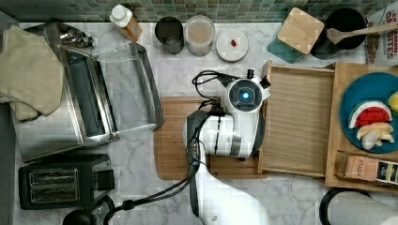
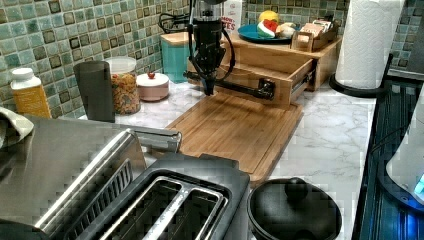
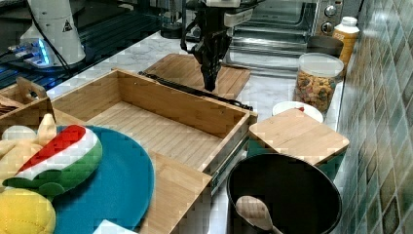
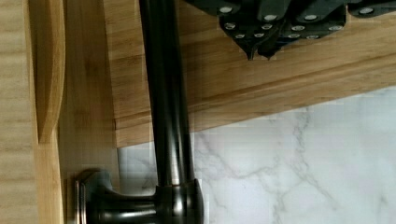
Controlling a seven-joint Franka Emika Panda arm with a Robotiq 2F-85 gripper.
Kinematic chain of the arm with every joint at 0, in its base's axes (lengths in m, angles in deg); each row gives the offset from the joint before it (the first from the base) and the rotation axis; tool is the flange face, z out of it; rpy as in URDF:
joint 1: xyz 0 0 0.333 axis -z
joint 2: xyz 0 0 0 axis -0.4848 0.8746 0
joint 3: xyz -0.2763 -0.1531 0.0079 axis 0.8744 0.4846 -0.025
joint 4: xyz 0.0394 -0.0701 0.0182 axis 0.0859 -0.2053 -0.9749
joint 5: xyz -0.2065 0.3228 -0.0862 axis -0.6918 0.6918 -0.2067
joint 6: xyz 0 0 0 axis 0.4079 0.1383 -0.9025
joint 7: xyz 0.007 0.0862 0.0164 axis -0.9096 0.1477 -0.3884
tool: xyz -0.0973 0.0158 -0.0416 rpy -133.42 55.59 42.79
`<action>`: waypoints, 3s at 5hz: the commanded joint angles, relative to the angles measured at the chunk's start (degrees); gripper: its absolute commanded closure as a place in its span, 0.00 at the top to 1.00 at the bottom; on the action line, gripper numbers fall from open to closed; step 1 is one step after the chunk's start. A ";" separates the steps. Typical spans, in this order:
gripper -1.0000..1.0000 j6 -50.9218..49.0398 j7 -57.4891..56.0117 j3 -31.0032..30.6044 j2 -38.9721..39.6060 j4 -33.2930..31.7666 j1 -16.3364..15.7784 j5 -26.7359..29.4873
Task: Close the drawer.
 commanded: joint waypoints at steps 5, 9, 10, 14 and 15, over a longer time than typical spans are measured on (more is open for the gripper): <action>0.00 -2.92 -23.50 12.66 4.79 14.23 16.10 -2.13; 0.00 -9.21 -30.01 17.06 6.27 20.65 21.70 3.17; 0.00 -9.20 -29.88 16.65 6.20 20.65 22.07 2.95; 0.00 -9.21 -29.94 16.73 6.22 20.65 22.01 3.00; 0.00 -9.20 -29.94 16.75 6.22 20.64 21.99 3.00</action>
